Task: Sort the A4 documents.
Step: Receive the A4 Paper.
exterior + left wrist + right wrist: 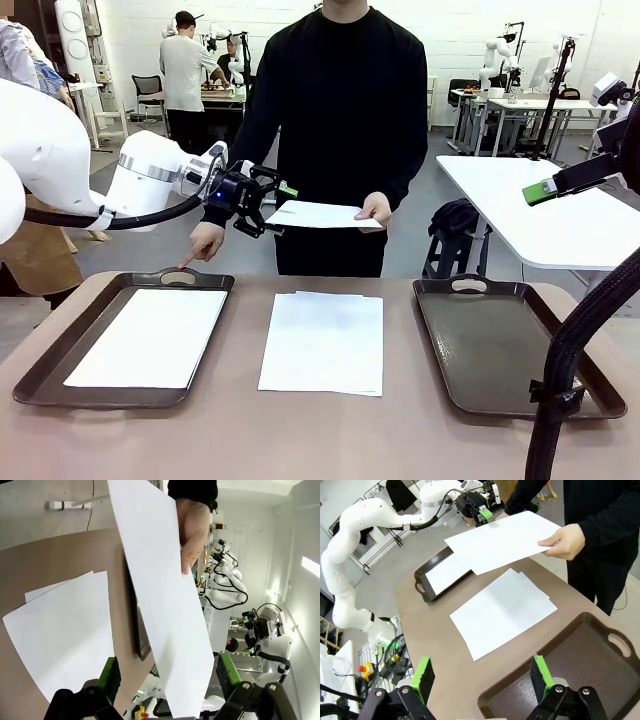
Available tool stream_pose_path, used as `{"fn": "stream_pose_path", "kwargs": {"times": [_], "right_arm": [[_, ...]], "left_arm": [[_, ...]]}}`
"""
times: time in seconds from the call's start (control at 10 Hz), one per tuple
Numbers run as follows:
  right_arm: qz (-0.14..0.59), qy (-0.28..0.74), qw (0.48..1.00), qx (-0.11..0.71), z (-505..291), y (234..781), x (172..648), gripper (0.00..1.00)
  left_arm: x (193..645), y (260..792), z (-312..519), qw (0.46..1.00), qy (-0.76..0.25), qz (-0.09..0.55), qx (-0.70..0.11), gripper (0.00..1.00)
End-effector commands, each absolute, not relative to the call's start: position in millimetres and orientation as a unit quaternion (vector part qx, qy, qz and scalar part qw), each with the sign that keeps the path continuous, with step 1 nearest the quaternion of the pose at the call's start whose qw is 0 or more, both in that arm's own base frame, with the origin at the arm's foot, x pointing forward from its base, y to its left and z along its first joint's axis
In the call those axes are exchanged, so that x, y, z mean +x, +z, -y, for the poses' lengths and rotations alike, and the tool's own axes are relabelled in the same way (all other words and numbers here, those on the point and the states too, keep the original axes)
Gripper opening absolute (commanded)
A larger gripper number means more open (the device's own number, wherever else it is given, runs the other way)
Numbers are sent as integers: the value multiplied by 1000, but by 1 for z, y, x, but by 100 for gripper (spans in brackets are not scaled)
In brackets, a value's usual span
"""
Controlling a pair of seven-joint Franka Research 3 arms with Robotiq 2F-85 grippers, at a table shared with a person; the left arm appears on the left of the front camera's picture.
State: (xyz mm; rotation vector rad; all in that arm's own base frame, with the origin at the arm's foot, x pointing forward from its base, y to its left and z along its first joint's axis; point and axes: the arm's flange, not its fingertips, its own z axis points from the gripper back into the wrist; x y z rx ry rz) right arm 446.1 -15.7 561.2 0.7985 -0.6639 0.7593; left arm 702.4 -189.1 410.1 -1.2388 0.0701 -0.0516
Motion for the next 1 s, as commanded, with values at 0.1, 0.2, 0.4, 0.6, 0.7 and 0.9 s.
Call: {"fn": "stream_pose_path", "kwargs": {"times": [0.1,0.2,0.4,0.6,0.7,0.9], "right_arm": [[310,355,798,376,15,561,446,100],[310,355,798,376,15,561,446,100],[310,355,798,376,15,561,446,100],[310,355,798,376,15,561,446,100],[310,355,798,376,15,561,446,100],[310,355,798,376,15,561,446,100]], "left_arm": [[720,406,195,798,0,-69,-599,100],[719,404,196,787,2,-78,-612,100],[713,401,194,768,18,-93,-633,95],[708,398,188,766,35,-91,-635,76],[708,397,185,767,39,-92,-634,62],[703,397,189,765,42,-97,-635,42]]}}
